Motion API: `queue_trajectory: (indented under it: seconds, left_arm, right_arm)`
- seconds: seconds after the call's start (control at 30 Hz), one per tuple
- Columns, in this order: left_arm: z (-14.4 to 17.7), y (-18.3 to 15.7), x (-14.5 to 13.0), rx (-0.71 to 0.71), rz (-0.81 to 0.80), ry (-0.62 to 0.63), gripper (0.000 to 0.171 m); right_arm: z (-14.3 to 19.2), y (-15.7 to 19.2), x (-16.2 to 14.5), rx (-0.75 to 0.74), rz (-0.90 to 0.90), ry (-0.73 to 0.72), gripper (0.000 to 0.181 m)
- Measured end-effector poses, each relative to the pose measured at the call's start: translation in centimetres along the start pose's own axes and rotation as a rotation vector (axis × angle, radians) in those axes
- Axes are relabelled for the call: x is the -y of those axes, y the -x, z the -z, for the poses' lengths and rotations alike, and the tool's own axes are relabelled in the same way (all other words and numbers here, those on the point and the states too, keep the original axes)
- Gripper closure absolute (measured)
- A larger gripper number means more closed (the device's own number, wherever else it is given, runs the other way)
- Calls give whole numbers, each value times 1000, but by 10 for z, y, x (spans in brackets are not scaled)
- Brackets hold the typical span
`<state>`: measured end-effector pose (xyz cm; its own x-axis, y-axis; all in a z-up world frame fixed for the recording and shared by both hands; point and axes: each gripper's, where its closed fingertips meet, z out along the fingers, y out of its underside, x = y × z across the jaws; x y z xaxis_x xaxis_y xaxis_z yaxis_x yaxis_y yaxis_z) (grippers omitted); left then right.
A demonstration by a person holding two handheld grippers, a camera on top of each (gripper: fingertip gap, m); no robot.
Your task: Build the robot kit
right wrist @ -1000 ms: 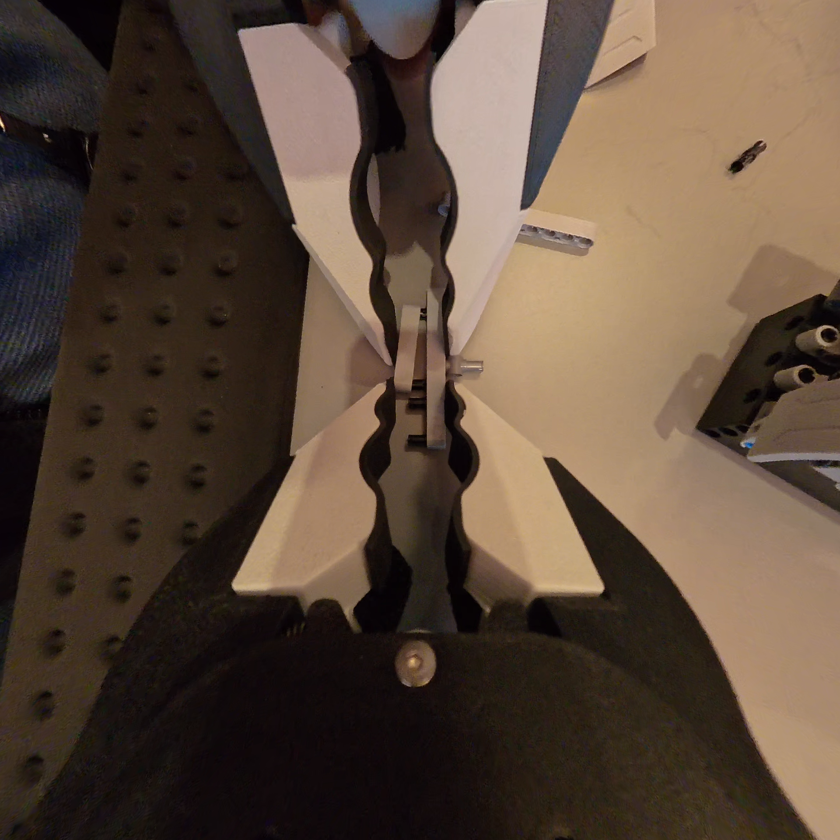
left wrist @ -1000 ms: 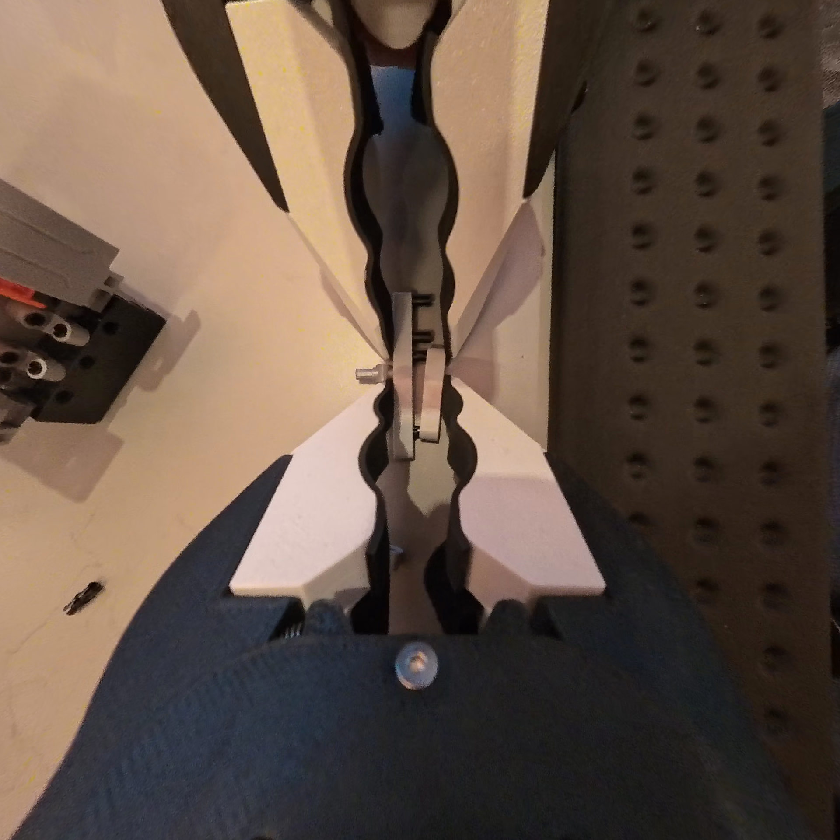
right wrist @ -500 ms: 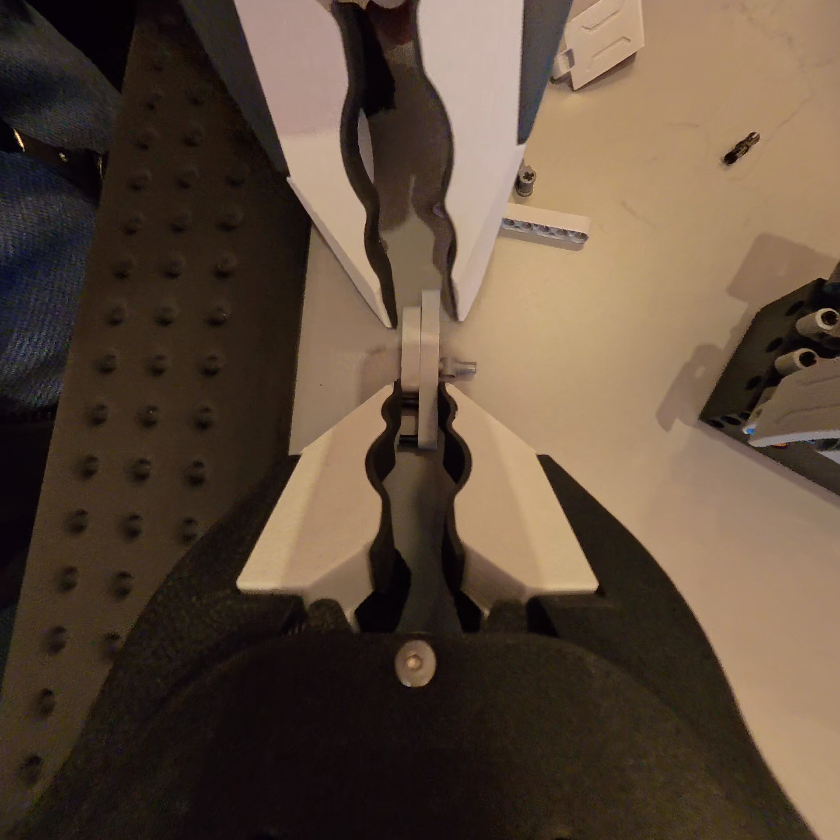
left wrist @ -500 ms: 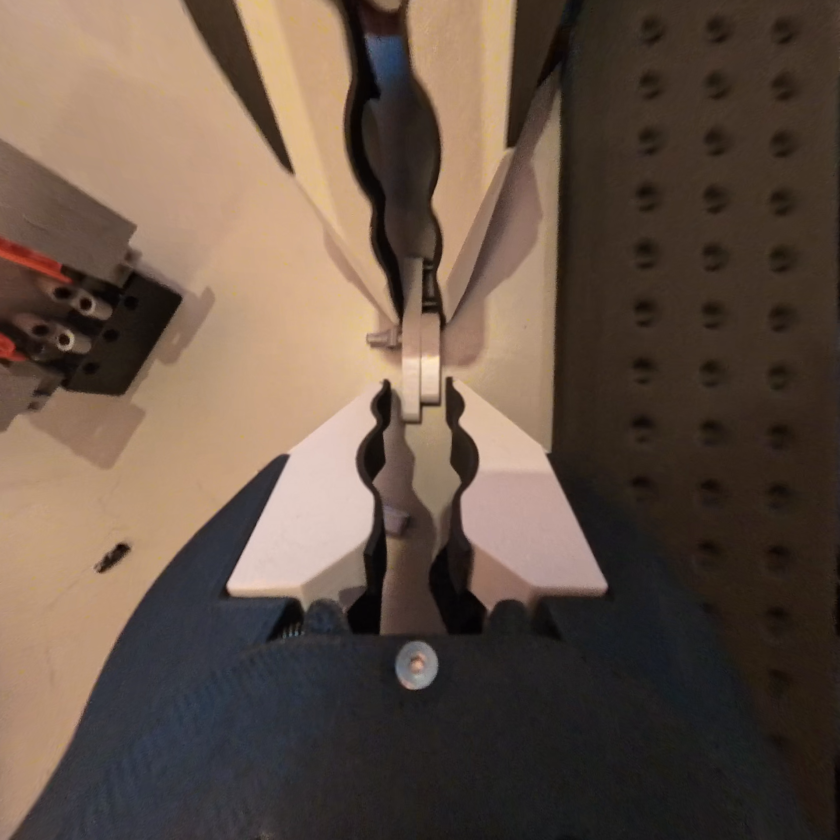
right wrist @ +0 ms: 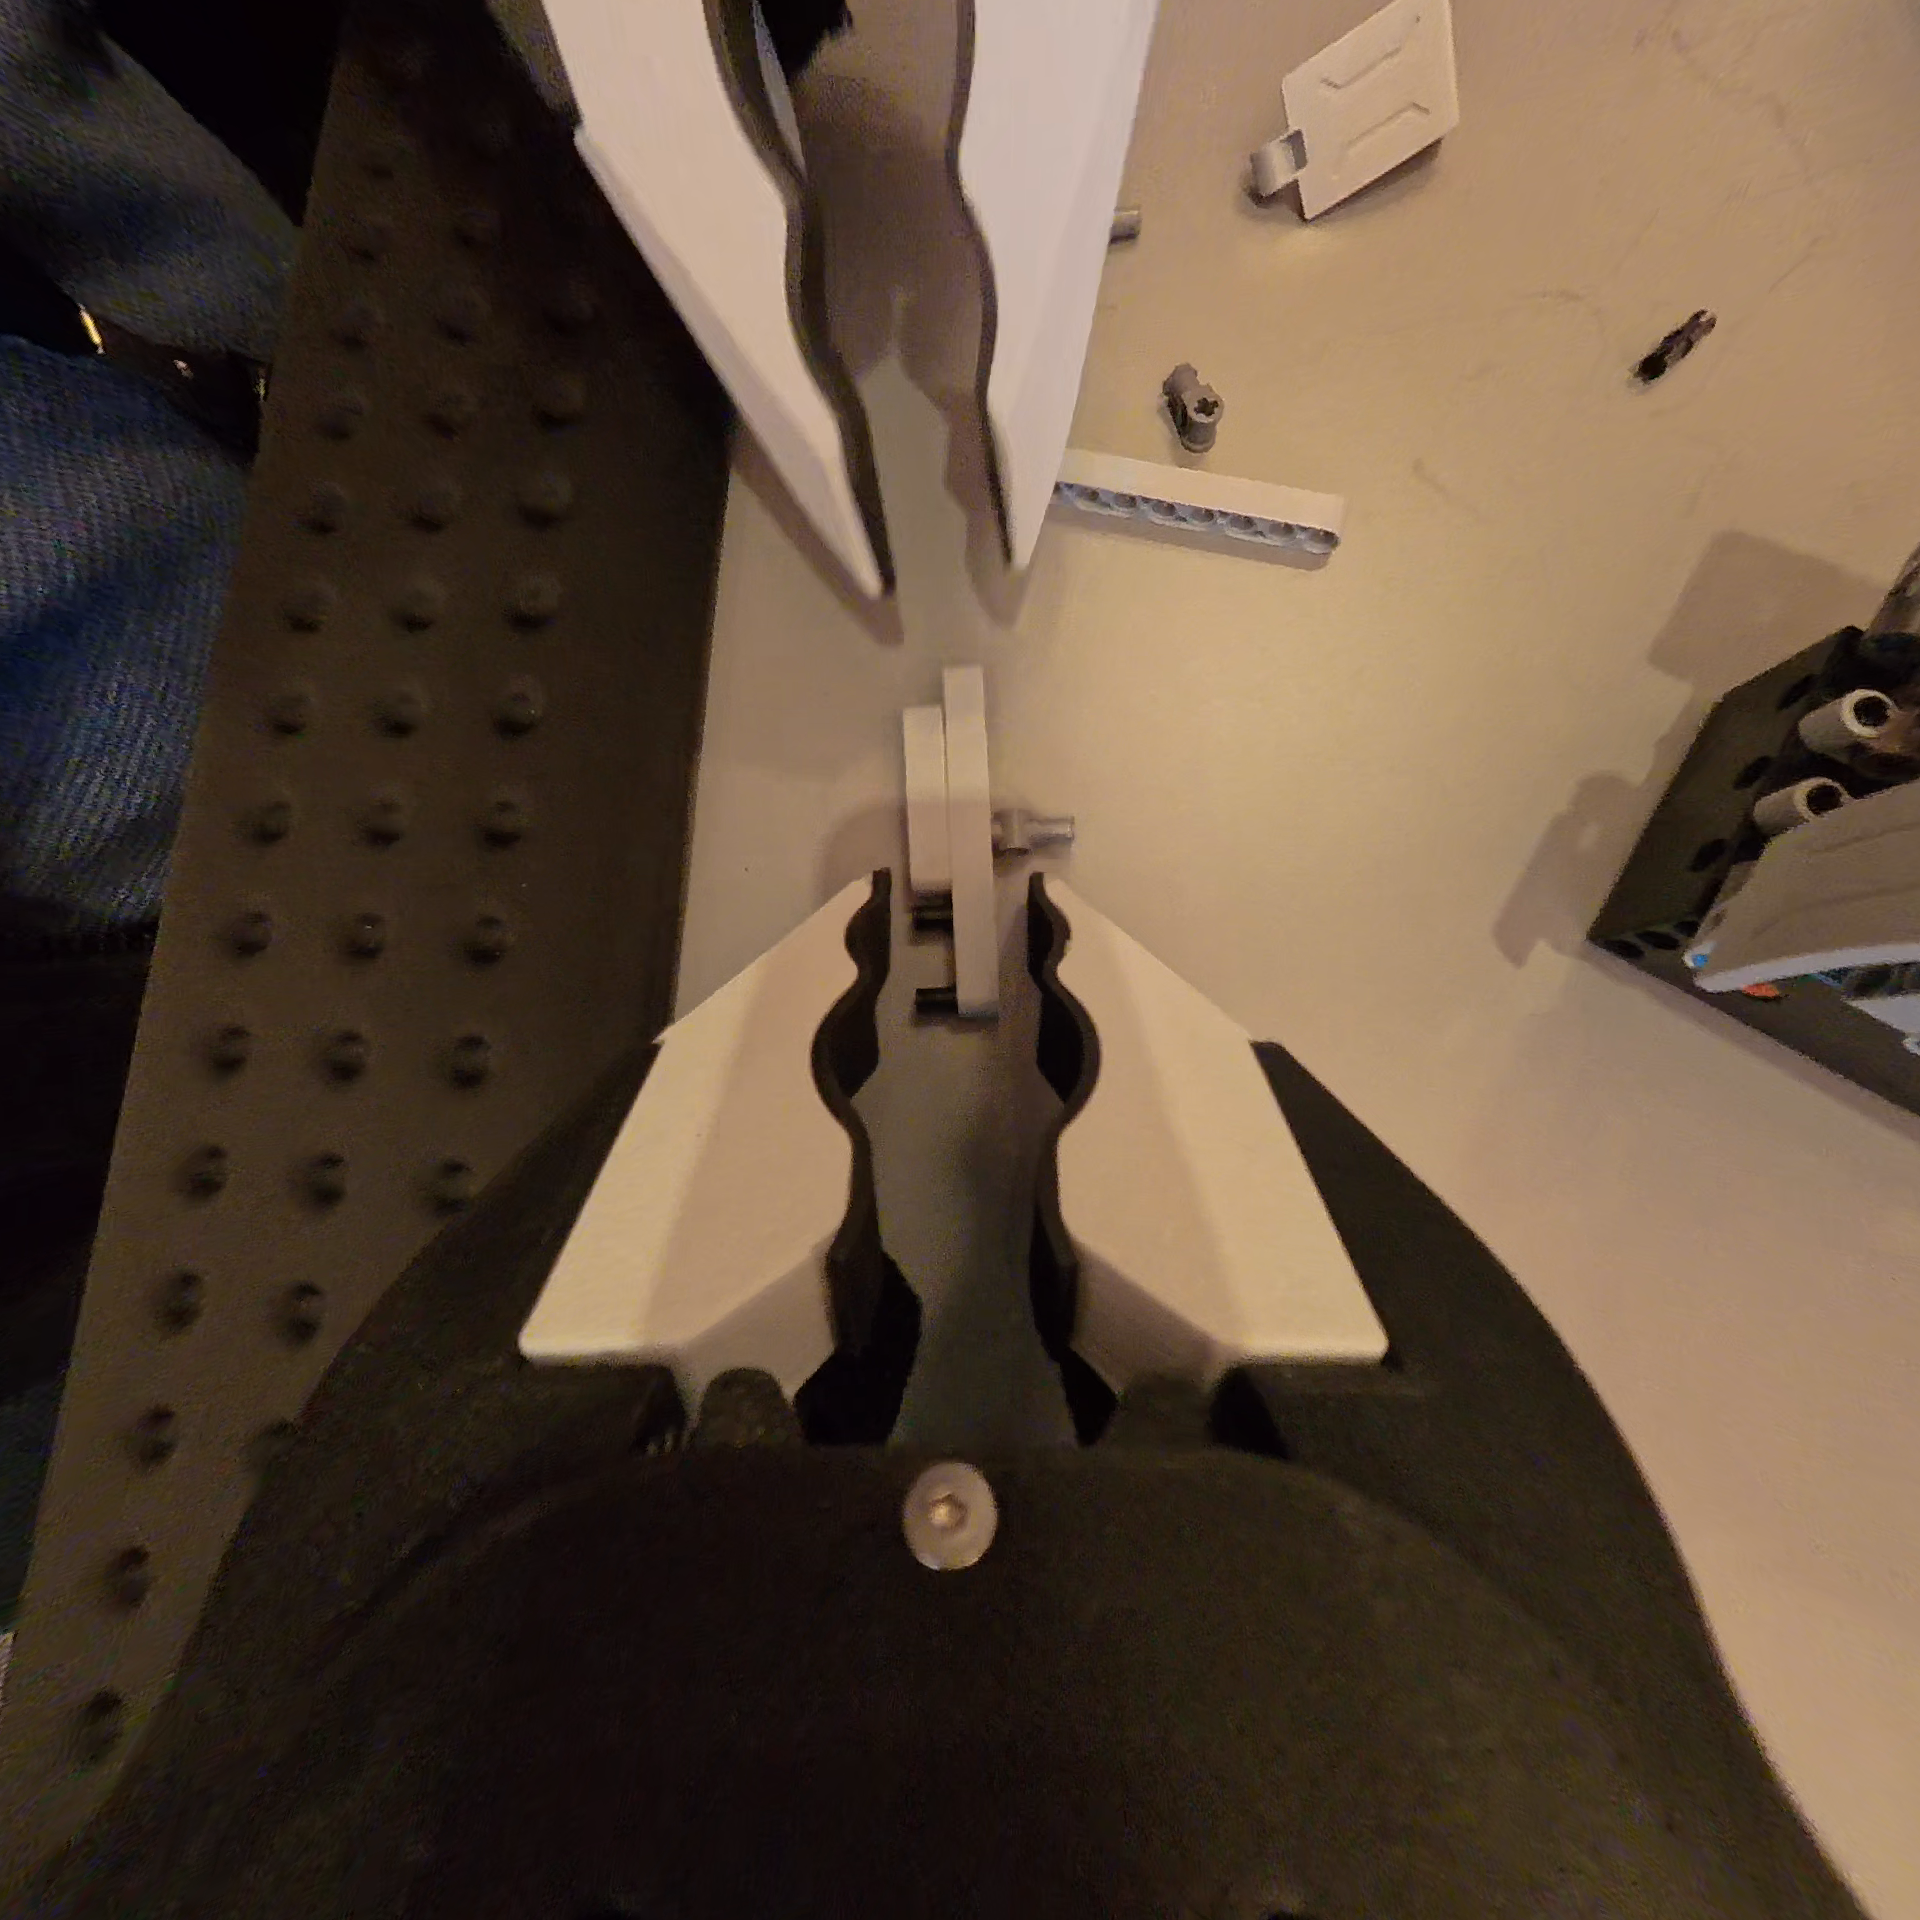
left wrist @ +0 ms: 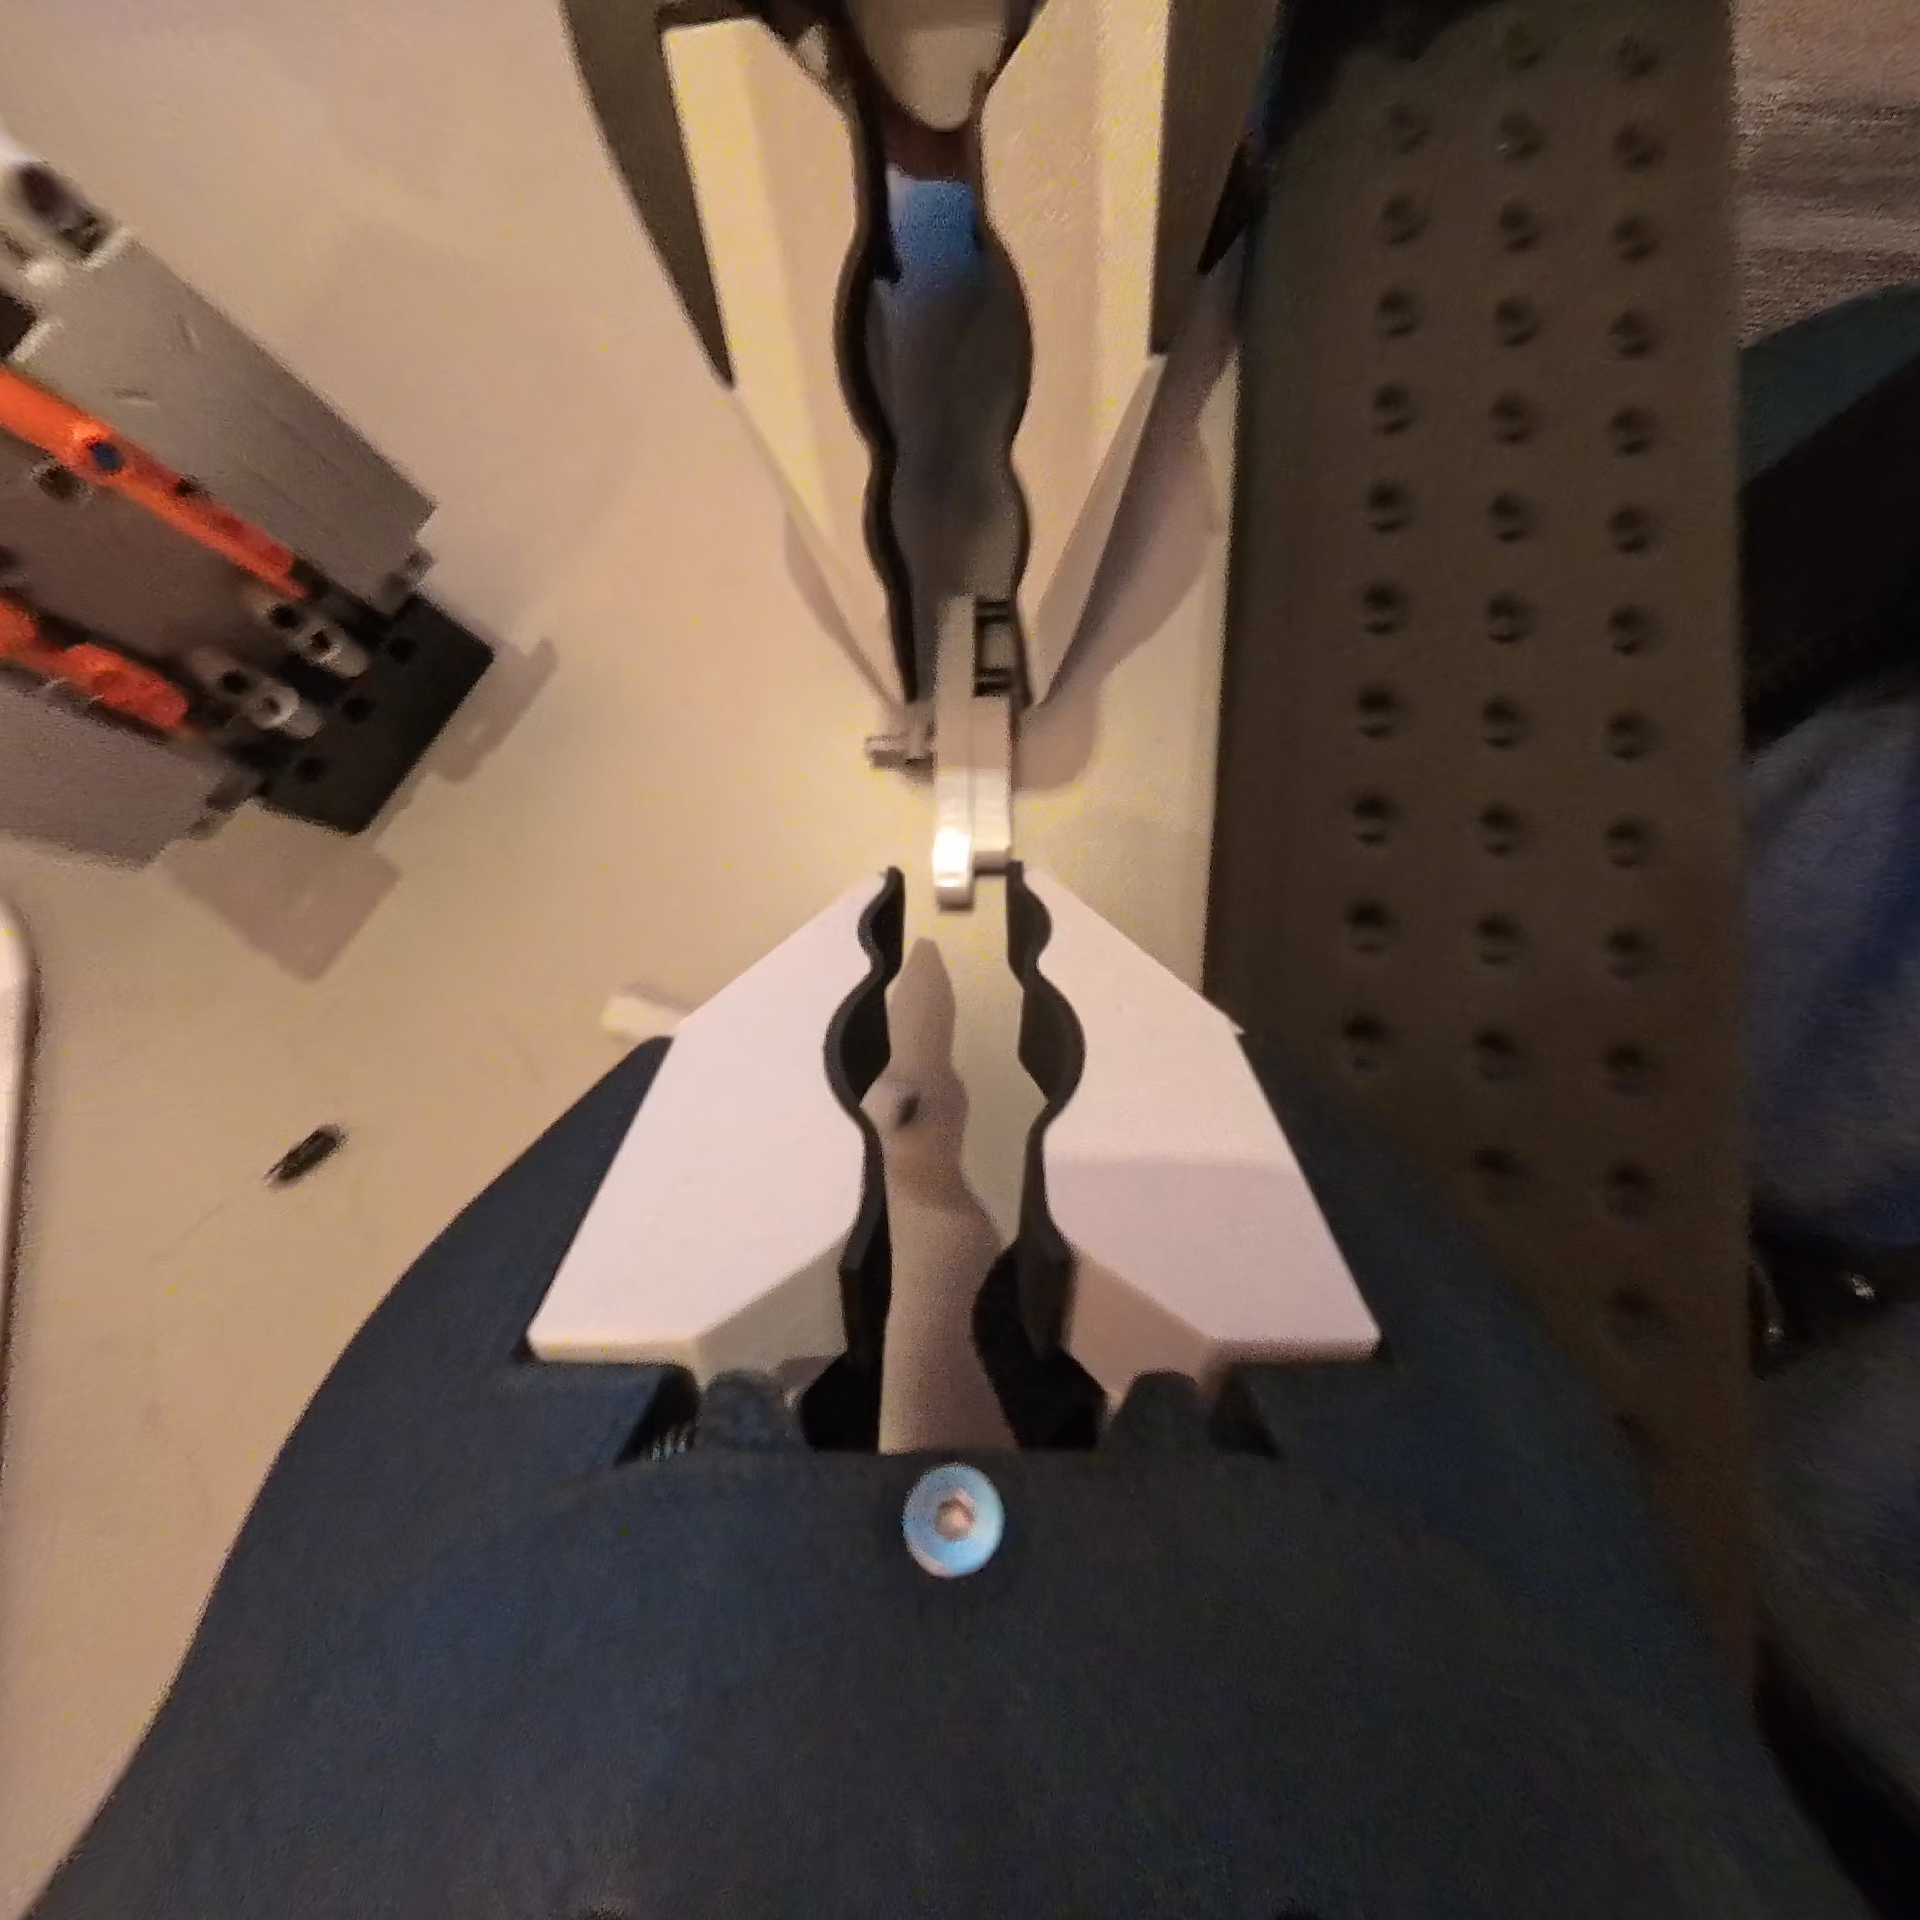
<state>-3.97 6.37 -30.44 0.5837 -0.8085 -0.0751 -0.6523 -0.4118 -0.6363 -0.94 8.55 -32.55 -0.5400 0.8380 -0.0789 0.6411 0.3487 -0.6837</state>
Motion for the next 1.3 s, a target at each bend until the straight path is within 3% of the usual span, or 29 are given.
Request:
queue_trajectory:
  seconds: [0.13,0.3,0.6,0.73,1.3]
  left_arm:
    - [25,17,-20,151,27,-36,156]
    - [52,15,-38,218,101,-59,155]
    - [56,10,-69,379,83,-13,163]
    - [55,13,-67,375,124,-83,166]
    - [54,23,-68,383,174,-96,161]
  right_arm:
    - [6,-2,5,-23,14,-21,155]
    - [7,-4,15,-68,55,-21,157]
    - [-10,-14,53,-117,65,-73,163]
    - [-21,-22,68,-147,67,-70,162]
    - [-56,-39,98,-150,123,-17,161]
